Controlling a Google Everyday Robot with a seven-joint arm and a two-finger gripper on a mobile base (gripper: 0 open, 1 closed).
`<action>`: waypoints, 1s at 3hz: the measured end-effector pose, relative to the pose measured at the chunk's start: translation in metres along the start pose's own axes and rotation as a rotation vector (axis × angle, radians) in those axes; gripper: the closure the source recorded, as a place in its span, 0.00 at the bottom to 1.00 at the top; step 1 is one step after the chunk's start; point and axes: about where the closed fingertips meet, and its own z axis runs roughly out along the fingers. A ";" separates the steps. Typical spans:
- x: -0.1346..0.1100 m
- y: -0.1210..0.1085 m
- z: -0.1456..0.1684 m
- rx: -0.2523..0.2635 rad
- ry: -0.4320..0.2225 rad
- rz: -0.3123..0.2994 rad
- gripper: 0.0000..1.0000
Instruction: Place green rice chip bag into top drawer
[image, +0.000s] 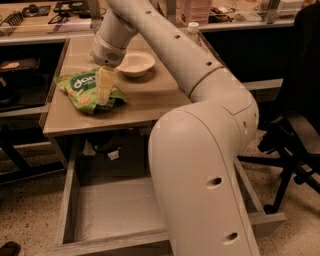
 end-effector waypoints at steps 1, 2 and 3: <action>0.004 -0.002 0.020 -0.020 -0.019 0.011 0.00; 0.011 -0.002 0.032 -0.029 -0.035 0.023 0.00; 0.019 -0.001 0.043 -0.029 -0.033 0.039 0.19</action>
Offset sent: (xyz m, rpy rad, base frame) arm 0.0041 0.0026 -0.0428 0.0281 0.0684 -0.0041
